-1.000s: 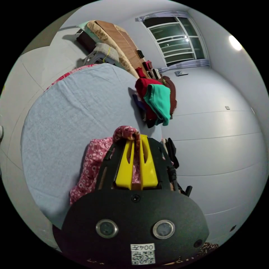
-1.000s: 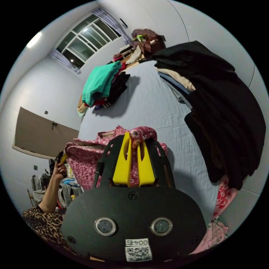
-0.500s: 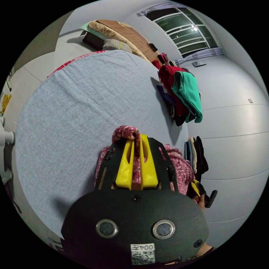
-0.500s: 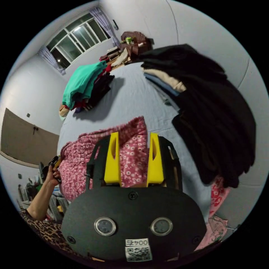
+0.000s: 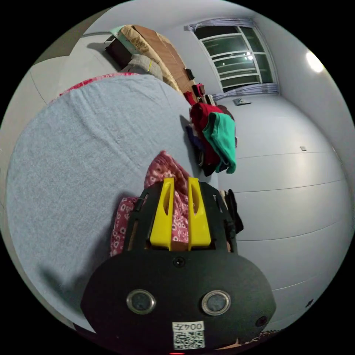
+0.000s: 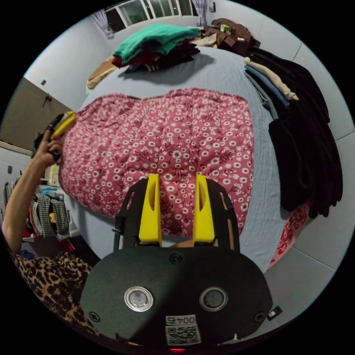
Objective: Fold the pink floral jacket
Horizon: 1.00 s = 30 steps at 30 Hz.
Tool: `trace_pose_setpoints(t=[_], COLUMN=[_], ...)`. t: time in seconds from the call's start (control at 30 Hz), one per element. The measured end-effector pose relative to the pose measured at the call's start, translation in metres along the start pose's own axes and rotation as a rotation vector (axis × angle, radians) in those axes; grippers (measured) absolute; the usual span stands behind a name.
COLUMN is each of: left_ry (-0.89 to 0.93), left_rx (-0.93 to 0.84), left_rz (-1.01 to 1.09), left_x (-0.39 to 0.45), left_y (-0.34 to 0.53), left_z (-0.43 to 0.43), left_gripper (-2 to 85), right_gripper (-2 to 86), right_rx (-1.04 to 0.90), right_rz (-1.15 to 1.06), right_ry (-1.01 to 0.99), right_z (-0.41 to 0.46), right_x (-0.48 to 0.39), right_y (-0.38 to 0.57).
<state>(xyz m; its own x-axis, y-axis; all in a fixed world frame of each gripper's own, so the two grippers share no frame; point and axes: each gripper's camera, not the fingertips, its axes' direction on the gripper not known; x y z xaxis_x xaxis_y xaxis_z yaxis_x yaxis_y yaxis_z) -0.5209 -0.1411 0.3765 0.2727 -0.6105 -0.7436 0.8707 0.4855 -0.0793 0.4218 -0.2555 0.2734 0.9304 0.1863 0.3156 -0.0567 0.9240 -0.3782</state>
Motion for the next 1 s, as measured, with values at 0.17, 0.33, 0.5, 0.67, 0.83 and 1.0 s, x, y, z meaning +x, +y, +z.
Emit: trace_pose_setpoints(t=[0.17,0.33,0.5,0.67,0.83,1.0], left_ry=[-0.015,-0.159,-0.162,-0.203,-0.156,-0.187], left_rx=[-0.06,-0.258,-0.259,-0.221,-0.307,-0.334], left_rz=[0.213,0.591,0.665,0.744,0.715,0.751], left_x=[0.002,-0.024,-0.045,-0.034,-0.033,0.009], left_y=[0.014,0.11,0.181,0.189,0.176,0.154], left_z=[-0.055,-0.101,-0.104,-0.084,-0.061,-0.084], left_gripper=[3.9,4.5,7.6,9.0,7.2,3.9], right_gripper=[13.8,13.8,13.9,13.9,13.9,13.8], right_rx=[-0.044,-0.103,-0.187,-0.191,-0.196,-0.228], right_rz=[0.006,-0.035,-0.037,-0.034,-0.03,-0.026], right_ry=[-0.022,0.014,0.009,0.02,0.018,0.007], right_z=[0.022,0.028,0.03,0.03,0.031,0.033], right_x=[0.003,-0.002,0.0,0.0,0.004,0.01], right_y=[-0.027,-0.055,-0.078,-0.088,-0.096,-0.104])
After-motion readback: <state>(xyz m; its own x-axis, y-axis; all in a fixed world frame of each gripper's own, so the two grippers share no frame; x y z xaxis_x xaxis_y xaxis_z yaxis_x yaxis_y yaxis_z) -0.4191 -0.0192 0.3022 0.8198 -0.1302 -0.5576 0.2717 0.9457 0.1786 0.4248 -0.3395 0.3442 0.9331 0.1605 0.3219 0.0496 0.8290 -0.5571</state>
